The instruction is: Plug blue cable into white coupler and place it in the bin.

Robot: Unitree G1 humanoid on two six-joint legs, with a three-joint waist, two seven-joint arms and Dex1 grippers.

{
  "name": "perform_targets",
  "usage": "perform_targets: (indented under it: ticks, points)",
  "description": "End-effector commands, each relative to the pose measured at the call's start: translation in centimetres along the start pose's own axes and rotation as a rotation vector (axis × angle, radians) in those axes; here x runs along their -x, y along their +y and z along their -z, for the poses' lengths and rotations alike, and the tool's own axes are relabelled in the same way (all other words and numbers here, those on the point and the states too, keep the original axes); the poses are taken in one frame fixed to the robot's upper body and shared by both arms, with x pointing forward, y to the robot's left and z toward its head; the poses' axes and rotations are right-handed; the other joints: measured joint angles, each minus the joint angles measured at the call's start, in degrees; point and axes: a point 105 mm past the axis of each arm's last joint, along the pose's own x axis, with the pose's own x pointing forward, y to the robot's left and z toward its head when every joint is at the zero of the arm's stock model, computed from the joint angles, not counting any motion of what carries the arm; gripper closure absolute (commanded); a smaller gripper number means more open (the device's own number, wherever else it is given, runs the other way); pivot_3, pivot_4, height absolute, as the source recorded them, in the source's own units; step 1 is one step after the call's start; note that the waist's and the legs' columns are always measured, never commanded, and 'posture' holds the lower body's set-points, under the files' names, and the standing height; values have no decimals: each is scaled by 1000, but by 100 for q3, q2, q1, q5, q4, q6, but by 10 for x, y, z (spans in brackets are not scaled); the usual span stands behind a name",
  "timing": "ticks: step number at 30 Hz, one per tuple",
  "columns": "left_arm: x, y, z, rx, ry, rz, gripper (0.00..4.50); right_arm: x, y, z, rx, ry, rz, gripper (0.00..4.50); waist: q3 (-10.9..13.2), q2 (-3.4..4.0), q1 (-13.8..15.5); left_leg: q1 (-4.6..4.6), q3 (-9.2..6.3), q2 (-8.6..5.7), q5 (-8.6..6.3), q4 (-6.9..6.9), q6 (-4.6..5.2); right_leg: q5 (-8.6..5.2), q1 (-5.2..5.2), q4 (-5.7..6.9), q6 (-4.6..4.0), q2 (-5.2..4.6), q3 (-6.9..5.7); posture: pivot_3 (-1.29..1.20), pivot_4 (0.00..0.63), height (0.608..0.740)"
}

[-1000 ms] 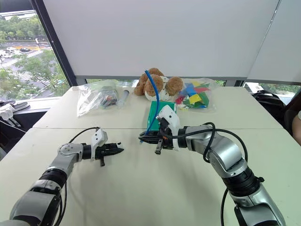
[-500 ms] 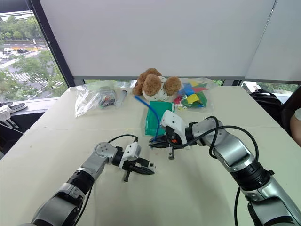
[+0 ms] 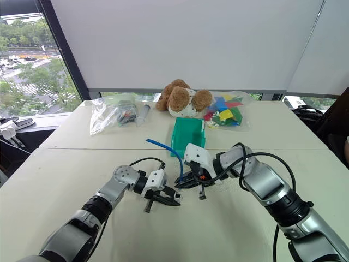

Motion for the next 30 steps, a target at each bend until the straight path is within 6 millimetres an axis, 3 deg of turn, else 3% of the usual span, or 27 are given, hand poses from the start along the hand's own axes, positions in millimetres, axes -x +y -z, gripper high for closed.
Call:
perform_targets:
  ticks: [1, 12, 30]
  points:
    - [1, 0, 11, 14, 65, -9, 4174, -5, 4, -8, 13, -26, -9, 4500, -1, 0, 1, 0, 0, 0, 0, 0, 0, 0, 0, 0, 0, 0, 0, 0, 150, 740]
    - [0, -1, 11, 14, 59, -11, 4174, -16, 7, 2, 0, -6, -10, 4500, -1, 0, 3, 0, -1, -2, 0, 0, 0, 0, 0, 0, 0, -1, 0, 0, 150, 740]
    - [-2, -1, 11, 6, 62, -7, 4174, -10, 0, 17, 13, 52, 22, 4500, -6, -1, 3, 8, -1, -2, 0, 1, 0, 0, 11, 0, 0, 0, -1, 0, 150, 740]
